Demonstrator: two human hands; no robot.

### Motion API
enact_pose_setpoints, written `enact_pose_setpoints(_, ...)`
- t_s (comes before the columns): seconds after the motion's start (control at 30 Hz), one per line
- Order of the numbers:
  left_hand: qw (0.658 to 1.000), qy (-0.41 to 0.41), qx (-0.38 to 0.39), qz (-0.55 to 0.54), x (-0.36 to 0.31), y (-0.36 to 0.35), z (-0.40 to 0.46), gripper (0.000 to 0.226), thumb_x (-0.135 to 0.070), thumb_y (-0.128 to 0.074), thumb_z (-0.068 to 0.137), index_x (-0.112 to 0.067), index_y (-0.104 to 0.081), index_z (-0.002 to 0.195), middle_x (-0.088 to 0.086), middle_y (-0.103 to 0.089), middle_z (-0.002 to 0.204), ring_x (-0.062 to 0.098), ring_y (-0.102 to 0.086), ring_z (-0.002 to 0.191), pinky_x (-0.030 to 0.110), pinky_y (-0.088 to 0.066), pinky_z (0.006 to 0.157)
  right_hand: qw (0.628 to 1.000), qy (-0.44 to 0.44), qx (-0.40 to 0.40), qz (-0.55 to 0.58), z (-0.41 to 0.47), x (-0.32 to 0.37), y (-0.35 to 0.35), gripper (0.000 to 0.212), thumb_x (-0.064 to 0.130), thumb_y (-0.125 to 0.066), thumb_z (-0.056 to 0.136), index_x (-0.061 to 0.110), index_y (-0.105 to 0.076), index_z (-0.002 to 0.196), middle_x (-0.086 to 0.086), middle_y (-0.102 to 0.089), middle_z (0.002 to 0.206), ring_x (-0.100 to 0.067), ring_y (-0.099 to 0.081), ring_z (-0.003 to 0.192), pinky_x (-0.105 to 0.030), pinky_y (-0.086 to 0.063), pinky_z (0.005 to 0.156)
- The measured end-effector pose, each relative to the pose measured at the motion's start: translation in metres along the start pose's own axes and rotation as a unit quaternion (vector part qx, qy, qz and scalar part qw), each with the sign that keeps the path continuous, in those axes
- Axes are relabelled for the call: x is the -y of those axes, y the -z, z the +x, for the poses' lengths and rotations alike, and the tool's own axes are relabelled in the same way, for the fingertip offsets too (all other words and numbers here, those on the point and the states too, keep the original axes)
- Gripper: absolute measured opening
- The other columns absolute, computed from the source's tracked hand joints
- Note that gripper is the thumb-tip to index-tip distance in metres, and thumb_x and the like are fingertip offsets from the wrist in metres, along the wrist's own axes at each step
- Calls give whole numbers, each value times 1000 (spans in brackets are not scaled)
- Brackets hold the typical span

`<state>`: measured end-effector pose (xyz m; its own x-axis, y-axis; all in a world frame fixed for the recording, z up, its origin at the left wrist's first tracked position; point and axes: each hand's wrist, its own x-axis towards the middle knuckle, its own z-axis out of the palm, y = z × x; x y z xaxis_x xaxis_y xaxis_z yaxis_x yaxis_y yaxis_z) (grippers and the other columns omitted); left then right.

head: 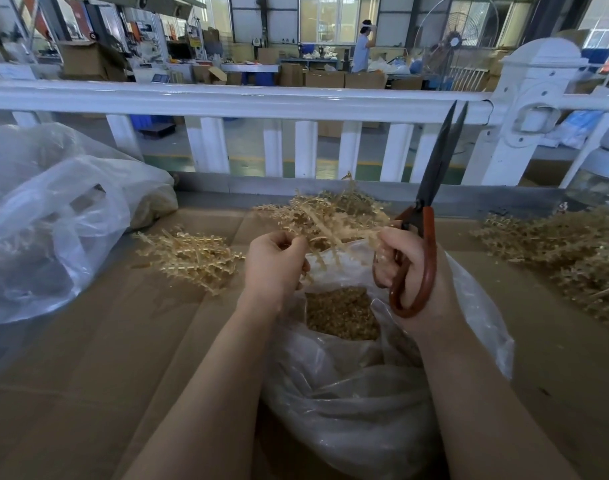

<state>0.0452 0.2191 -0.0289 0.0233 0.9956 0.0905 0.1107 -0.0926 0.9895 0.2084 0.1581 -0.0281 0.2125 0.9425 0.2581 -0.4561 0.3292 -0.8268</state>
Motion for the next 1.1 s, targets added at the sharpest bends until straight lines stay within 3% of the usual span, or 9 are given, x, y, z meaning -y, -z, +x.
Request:
enact_pose_setpoints(0.1, 999, 7, -28, 16, 1, 0, 1, 25, -13, -54, 93, -11, -67, 73, -8, -57, 43, 1, -47, 37, 18, -39, 37, 1000, 3, 7, 19, 2, 0, -2, 19, 12, -62, 80, 13, -45, 73, 0, -36, 59, -10, -28, 45, -26, -17, 43)
enact_pose_setpoints(0.3, 995, 54, -81, -27, 3, 4, 3, 27, -13, -49, 96, -10, -60, 71, -7, -57, 46, 4, -41, 33, 20, -35, 36, 993, -10, 53, 109, 8, 9, -2, 13, 17, -47, 78, 9, -39, 72, 4, -29, 43, -7, -26, 34, -14, -30, 33)
enact_pose_setpoints(0.37, 994, 43, -51, -86, 0, 5, 0, 26, -12, -51, 98, -11, -61, 74, -8, -58, 48, 5, -47, 39, 20, -38, 38, 994, -24, 52, 90, 13, 15, 1, 27, 20, -56, 76, 4, -46, 56, 1, -21, 45, -11, -19, 35, -12, -30, 33)
enact_pose_setpoints(0.43, 987, 37, -6, -159, -6, 6, -4, 23, -13, -53, 100, -11, -63, 80, -4, -63, 56, 7, -56, 47, 20, -40, 40, 998, -10, 34, 60, 13, 15, 1, 31, 20, -57, 74, 15, -50, 44, 3, -28, 43, -9, -24, 35, -14, -26, 35)
enact_pose_setpoints(0.5, 975, 38, 40, -215, -11, 7, -6, 22, -14, -52, 102, -12, -64, 83, 0, -69, 66, 9, -62, 53, 19, -41, 41, 998, 23, 2, 57, 8, 9, 0, 30, 16, -48, 78, 17, -49, 47, 2, -37, 47, -8, -30, 39, -19, -23, 39)
enact_pose_setpoints(0.63, 959, 11, 106, -263, -16, 12, -8, 20, -10, -47, 102, -11, -62, 90, 5, -75, 81, 12, -68, 63, 20, -45, 46, 996, 35, -33, 74, 4, 4, -1, 17, 13, -54, 80, 13, -46, 65, -1, -42, 62, -9, -30, 45, -23, -21, 46)
enact_pose_setpoints(0.9, 925, -16, 172, -338, -21, 18, -9, 31, 2, -41, 96, -15, -65, 89, 9, -76, 100, 21, -74, 81, 22, -55, 55, 993, 38, -64, 96, 3, 7, -2, 14, 14, -55, 85, 13, -54, 71, 1, -48, 69, -8, -32, 46, -19, -27, 47)
enact_pose_setpoints(1.0, 917, -20, 186, -352, -19, 19, -9, 41, 3, -38, 94, -18, -71, 83, 10, -75, 102, 22, -74, 84, 23, -55, 55, 990, 50, -63, 115, 1, 7, -1, 26, 13, -52, 87, 17, -60, 62, 0, -47, 73, -8, -33, 49, -20, -27, 48)
enact_pose_setpoints(1.1, 909, -18, 198, -366, -18, 19, -7, 40, 2, -39, 89, -19, -72, 83, 10, -75, 101, 23, -73, 83, 23, -55, 56, 990, 49, -71, 114, 1, 8, -2, 24, 15, -55, 82, 18, -60, 59, 0, -48, 71, -9, -33, 48, -20, -27, 47)
